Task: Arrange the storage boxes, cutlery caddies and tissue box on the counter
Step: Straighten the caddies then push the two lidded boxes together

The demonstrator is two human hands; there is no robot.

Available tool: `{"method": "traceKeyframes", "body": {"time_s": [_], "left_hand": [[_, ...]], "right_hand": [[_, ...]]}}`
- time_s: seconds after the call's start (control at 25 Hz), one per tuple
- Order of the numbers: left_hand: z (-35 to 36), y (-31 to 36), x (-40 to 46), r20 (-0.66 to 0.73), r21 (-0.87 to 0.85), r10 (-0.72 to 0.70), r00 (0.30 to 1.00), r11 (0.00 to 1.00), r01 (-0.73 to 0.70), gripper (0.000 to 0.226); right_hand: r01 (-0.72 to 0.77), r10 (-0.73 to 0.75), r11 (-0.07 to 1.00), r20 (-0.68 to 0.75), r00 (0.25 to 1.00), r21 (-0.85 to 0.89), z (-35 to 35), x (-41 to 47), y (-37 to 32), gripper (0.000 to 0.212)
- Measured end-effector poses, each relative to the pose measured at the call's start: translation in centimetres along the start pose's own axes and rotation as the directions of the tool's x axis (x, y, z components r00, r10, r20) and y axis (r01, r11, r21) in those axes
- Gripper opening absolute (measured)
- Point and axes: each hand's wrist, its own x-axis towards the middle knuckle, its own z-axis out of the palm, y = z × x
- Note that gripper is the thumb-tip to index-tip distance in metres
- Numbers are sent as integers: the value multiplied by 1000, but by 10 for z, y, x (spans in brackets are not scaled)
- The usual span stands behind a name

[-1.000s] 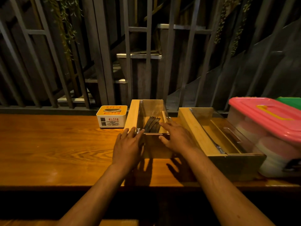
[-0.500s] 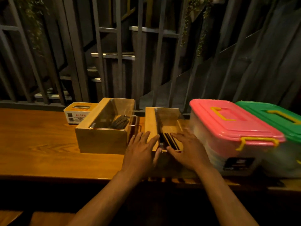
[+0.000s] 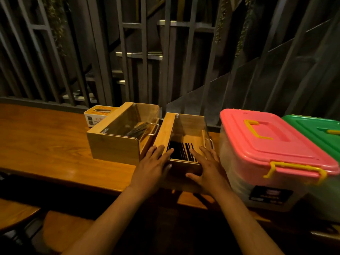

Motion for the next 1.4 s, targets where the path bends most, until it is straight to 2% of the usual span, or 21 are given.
{"method": "traceKeyframes", "body": {"time_s": [0.16, 0.84, 1.0, 1.16, 1.4], "left_hand": [[6, -9, 23, 0, -18, 30, 1000, 999, -30, 55], [17, -22, 56, 16, -58, 31, 999, 998, -31, 54], [9, -23, 53, 42, -7, 32, 999, 999, -31, 56], [-2, -17, 57, 51, 82, 63, 997, 994, -67, 56], [-4, -20, 53, 82, 63, 76, 994, 995, -81, 55]], "right_hand": [[-17, 16, 996, -8, 1000, -82, 2, 26, 6, 86], [-39, 37, 996, -28, 999, -82, 12, 59, 13, 85], [-31, 28, 986, -19, 999, -166, 8, 57, 3, 84], [-96, 105, 956, 18, 994, -277, 3, 61, -6, 84], [-128, 152, 944, 56, 987, -303, 10, 64, -9, 84]]}}
